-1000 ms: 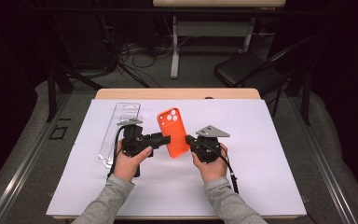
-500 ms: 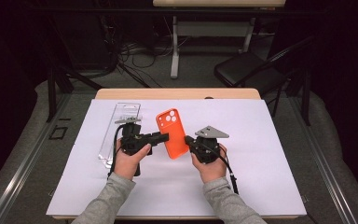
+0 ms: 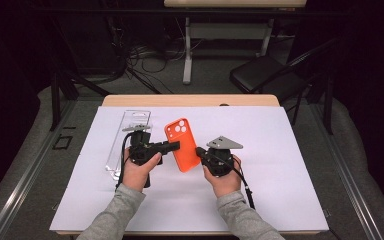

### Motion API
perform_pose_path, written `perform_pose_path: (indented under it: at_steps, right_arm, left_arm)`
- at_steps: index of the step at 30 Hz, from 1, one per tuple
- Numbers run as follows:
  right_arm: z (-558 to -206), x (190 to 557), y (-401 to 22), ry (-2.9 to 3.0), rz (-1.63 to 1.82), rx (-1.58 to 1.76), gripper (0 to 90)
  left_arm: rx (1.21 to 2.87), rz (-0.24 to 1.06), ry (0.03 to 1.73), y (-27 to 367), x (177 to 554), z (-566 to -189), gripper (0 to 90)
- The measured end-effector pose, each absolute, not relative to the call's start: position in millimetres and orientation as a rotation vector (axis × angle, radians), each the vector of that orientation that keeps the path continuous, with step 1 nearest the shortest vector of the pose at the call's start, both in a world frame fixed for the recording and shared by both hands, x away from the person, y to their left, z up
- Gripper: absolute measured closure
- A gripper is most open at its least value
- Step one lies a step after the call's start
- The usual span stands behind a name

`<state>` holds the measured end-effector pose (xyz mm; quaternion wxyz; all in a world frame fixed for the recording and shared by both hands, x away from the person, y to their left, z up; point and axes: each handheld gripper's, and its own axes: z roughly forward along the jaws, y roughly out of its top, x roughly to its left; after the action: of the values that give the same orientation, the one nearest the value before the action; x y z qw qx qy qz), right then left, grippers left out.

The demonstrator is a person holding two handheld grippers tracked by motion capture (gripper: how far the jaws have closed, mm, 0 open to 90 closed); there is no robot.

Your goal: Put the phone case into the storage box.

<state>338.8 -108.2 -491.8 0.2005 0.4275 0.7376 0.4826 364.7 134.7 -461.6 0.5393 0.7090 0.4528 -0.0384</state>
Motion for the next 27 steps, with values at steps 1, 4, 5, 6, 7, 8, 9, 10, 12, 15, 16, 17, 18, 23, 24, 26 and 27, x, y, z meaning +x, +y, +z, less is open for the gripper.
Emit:
perform_pose_path:
  at_steps: [1, 4, 5, 6, 7, 8, 9, 10, 12, 15, 16, 17, 18, 23, 24, 26, 27]
  right_arm:
    - [-491.9, 338.7, -108.1, 2.063, 1.35, 1.194, 89.5]
    - [-492.1, 338.7, -107.9, 2.065, 1.347, 1.19, 89.5]
    - [-492.3, 338.6, -107.7, 2.063, 1.349, 1.19, 89.5]
    - [-492.4, 338.6, -107.5, 2.063, 1.349, 1.191, 89.5]
    - [-492.6, 338.7, -107.4, 2.063, 1.349, 1.192, 89.5]
    - [-492.9, 338.8, -107.4, 2.063, 1.349, 1.19, 89.5]
    - [-493.0, 338.7, -107.2, 2.063, 1.348, 1.191, 89.5]
    - [-493.2, 338.7, -107.0, 2.065, 1.349, 1.192, 89.5]
    - [-493.4, 338.6, -106.8, 2.067, 1.346, 1.191, 89.5]
    - [-494.0, 338.5, -106.4, 2.07, 1.347, 1.192, 89.5]
    - [-494.3, 338.6, -106.3, 2.067, 1.349, 1.189, 89.5]
    - [-494.4, 338.7, -106.2, 2.068, 1.348, 1.189, 89.5]
    - [-494.4, 338.6, -105.9, 2.069, 1.349, 1.191, 89.5]
    - [-494.5, 338.6, -105.6, 2.072, 1.349, 1.188, 89.5]
    - [-494.5, 338.6, -105.6, 2.071, 1.349, 1.187, 89.5]
    - [-494.5, 338.5, -105.6, 2.072, 1.348, 1.187, 89.4]
    - [-494.6, 338.5, -105.7, 2.072, 1.347, 1.185, 89.4]
  left_arm:
    - [1.688, -0.091, 1.076, 134.4, 364.7, -461.8, 73.3]
    - [1.688, -0.094, 1.08, 133.7, 365.0, -462.5, 74.7]
    - [1.688, -0.093, 1.082, 133.6, 365.0, -462.6, 75.2]
    - [1.689, -0.09, 1.083, 133.5, 365.0, -462.7, 75.4]
    - [1.689, -0.088, 1.083, 133.5, 364.9, -462.7, 76.1]
    - [1.689, -0.089, 1.084, 133.4, 364.9, -462.7, 76.9]
    - [1.689, -0.09, 1.083, 133.4, 364.9, -462.7, 77.2]
    - [1.688, -0.091, 1.084, 133.4, 364.9, -462.7, 77.5]
    - [1.687, -0.096, 1.085, 133.7, 365.1, -462.7, 77.9]
    - [1.679, -0.11, 1.093, 134.0, 365.3, -462.9, 78.5]
    - [1.677, -0.116, 1.096, 134.2, 365.4, -462.9, 78.8]
    - [1.673, -0.123, 1.1, 134.4, 365.4, -463.0, 79.0]
    - [1.672, -0.129, 1.103, 134.8, 365.5, -463.1, 79.2]
    - [1.659, -0.146, 1.115, 135.7, 365.7, -463.8, 79.8]
    - [1.65, -0.152, 1.12, 135.8, 365.6, -464.2, 79.8]
    - [1.639, -0.155, 1.128, 136.0, 365.9, -465.1, 79.9]
    - [1.637, -0.158, 1.129, 136.2, 366.1, -465.5, 80.0]
